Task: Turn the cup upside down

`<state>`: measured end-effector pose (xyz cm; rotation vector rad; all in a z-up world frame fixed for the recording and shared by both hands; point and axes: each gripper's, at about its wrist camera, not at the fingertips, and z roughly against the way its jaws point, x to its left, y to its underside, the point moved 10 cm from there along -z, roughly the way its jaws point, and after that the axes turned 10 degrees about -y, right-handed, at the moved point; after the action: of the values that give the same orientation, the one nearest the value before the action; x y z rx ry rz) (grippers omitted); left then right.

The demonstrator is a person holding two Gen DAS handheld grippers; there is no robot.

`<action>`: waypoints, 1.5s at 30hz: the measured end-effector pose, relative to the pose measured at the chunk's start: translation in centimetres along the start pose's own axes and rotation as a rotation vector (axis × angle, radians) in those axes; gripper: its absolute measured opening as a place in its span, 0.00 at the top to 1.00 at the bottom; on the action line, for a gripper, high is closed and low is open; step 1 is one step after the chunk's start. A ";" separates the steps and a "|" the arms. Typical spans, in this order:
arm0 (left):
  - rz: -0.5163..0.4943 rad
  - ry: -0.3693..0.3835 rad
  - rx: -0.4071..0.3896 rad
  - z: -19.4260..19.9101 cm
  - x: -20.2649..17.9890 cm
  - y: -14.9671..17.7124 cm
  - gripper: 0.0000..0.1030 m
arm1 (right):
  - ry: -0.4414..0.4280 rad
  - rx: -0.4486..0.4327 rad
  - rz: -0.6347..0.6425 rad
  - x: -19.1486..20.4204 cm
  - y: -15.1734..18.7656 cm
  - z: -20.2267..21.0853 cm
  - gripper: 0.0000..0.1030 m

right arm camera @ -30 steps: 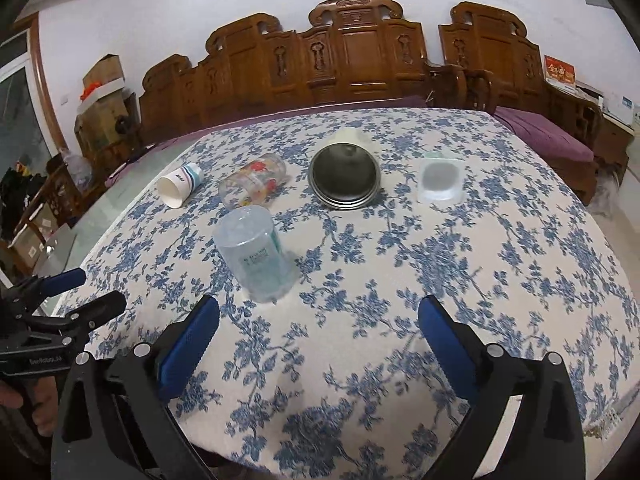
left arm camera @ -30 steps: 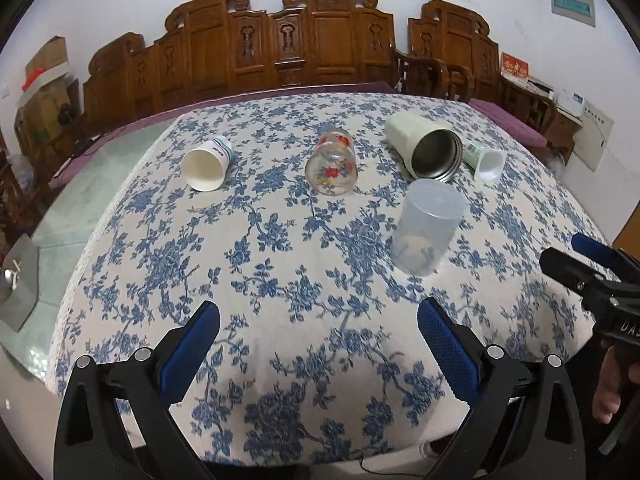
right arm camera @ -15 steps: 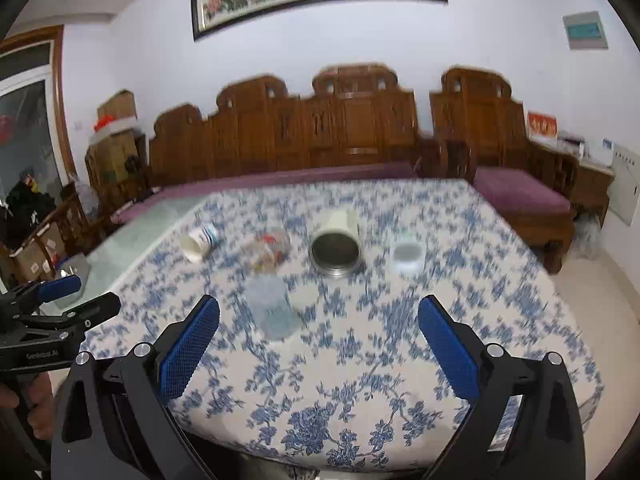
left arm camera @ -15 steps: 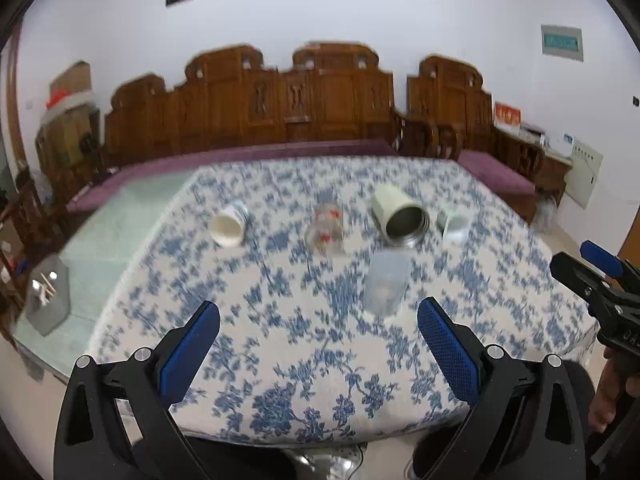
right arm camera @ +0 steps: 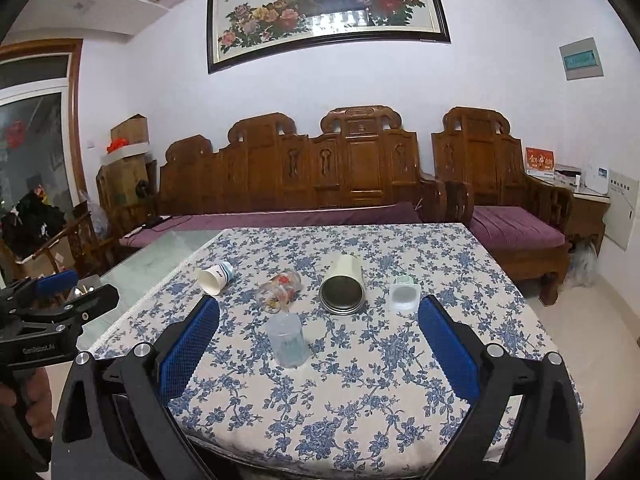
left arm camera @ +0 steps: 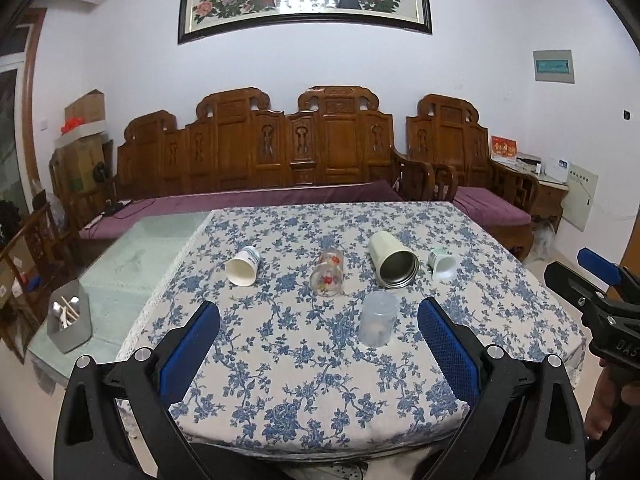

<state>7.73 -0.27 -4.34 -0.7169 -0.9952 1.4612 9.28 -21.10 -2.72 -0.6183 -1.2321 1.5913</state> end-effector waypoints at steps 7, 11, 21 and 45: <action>0.002 0.001 0.002 0.0 -0.1 0.1 0.08 | 0.002 0.002 0.000 0.0 0.0 0.1 0.03; 0.004 0.001 0.004 0.1 -0.1 0.3 0.08 | 0.002 0.002 -0.001 0.1 0.0 0.1 0.03; 0.006 0.003 0.004 0.0 -0.1 0.2 0.08 | 0.002 0.002 -0.001 0.1 0.1 0.0 0.03; 0.007 0.004 0.003 0.0 -0.3 0.3 0.08 | 0.002 0.004 -0.003 0.0 0.2 0.0 0.03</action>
<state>7.66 -0.52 -4.65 -0.7220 -0.9884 1.4663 9.20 -21.06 -2.88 -0.6153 -1.2272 1.5901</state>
